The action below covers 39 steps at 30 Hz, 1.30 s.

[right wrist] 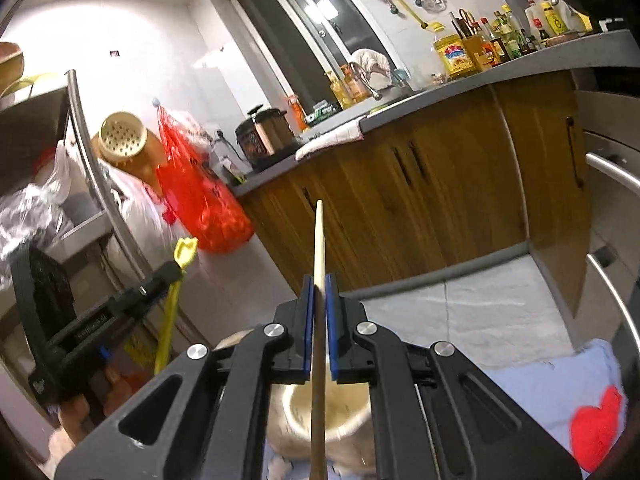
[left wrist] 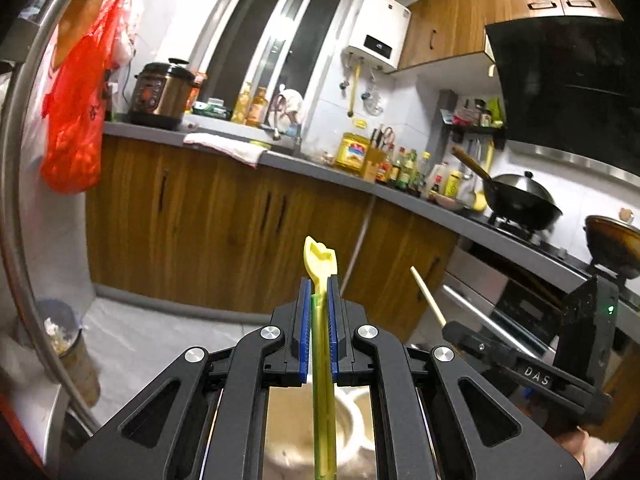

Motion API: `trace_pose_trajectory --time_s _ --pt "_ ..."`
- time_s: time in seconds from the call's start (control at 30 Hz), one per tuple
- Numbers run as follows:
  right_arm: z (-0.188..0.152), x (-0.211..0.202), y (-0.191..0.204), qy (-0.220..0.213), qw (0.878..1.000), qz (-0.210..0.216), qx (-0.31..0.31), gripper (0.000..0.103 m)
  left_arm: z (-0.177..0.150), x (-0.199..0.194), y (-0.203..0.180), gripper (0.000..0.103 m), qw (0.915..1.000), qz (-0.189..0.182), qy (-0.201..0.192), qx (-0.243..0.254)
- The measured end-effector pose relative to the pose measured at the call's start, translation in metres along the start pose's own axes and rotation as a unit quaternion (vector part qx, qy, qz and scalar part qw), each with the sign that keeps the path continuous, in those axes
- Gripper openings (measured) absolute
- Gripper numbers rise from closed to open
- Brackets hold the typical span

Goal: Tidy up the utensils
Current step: 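Carry the yellow utensil with the left tool while the right tool carries the chopstick to the holder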

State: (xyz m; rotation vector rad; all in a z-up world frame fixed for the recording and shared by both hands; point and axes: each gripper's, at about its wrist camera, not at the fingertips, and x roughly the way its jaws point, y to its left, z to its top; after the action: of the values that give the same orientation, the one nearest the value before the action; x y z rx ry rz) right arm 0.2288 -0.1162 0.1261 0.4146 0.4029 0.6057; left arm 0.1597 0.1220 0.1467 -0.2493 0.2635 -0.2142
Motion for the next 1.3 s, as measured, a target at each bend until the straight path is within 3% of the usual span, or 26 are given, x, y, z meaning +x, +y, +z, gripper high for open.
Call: trace_pose_trajectory --time_s 0.4,1.3 --pt "-0.009 0.033 0.0 -0.047 0.998 -0.003 -0.032 0.006 -0.021 0.033 0.016 0.008 0.9993 0.031 -0.006 0.02" --pt "-0.028 0.06 -0.006 -0.047 0.997 -0.033 -0.054 0.006 -0.039 0.032 0.014 0.007 0.9988 0.017 0.009 0.044"
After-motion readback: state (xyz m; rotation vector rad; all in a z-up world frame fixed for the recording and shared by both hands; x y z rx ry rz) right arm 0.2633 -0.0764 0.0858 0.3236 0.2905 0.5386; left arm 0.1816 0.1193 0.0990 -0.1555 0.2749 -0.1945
